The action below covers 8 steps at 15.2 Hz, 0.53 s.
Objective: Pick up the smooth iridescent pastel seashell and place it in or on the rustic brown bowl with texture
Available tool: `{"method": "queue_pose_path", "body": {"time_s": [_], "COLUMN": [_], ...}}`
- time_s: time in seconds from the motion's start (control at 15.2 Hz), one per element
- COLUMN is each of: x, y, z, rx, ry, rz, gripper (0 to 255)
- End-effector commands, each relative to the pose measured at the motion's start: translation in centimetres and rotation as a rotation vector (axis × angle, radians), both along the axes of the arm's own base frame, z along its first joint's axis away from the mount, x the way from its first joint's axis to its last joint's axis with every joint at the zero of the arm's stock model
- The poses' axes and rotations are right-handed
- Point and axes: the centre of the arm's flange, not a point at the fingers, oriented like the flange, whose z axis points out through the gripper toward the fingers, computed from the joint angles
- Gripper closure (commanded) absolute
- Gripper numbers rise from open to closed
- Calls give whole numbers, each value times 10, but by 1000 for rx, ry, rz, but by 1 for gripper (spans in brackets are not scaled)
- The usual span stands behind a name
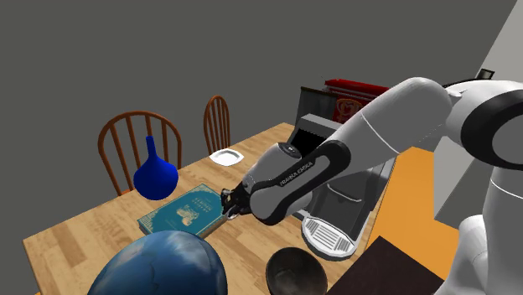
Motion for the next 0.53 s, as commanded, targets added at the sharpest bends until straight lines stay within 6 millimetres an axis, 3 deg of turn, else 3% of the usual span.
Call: {"method": "queue_pose_path", "body": {"time_s": [0.0,0.46], "x": [0,0], "y": [-1,-1], "z": [12,49], "rx": [0,0], "ry": [0,0], "rz": [0,0], "gripper": [255,255]}}
